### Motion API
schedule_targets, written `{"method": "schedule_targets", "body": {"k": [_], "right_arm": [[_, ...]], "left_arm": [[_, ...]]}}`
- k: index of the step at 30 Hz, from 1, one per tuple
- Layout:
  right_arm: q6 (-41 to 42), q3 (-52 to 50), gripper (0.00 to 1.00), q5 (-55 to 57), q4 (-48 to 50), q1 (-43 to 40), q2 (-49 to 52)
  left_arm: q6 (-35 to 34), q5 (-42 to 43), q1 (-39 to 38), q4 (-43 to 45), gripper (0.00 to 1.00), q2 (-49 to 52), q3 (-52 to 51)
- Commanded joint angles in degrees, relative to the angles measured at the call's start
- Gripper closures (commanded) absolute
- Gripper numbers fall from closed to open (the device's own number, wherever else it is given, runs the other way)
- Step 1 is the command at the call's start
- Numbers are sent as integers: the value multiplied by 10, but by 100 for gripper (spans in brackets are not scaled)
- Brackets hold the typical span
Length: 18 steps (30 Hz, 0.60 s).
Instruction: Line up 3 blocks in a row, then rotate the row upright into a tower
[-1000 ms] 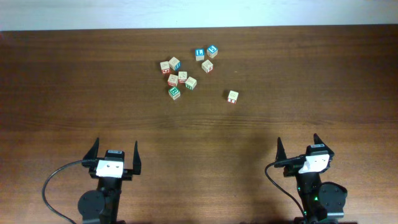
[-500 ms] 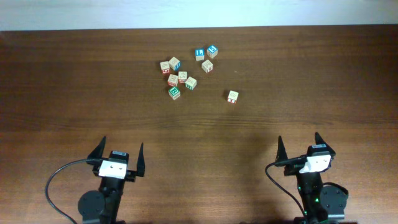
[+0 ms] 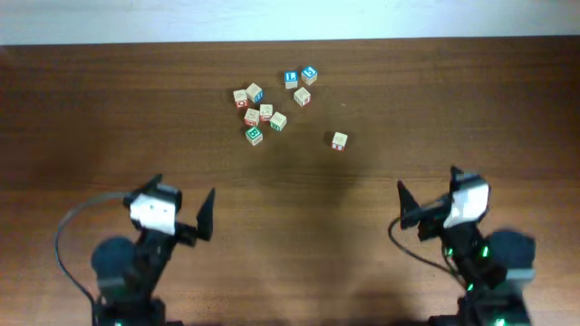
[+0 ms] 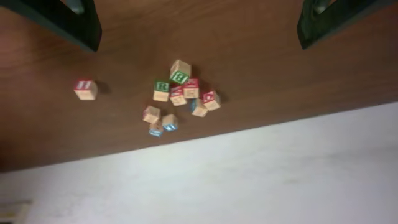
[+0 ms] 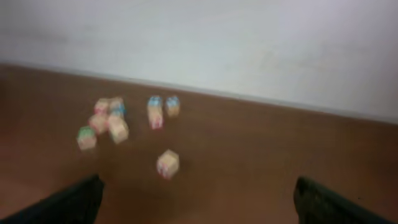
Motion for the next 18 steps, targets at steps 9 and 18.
{"method": "schedule_targets", "body": {"k": [9, 18], "right_arm": [[-3, 445, 2, -43, -348, -1, 440], [2, 602, 2, -254, -403, 1, 737]], "left_arm": [[2, 70, -3, -286, 1, 457, 442], [2, -33, -68, -485, 1, 781, 724]]}}
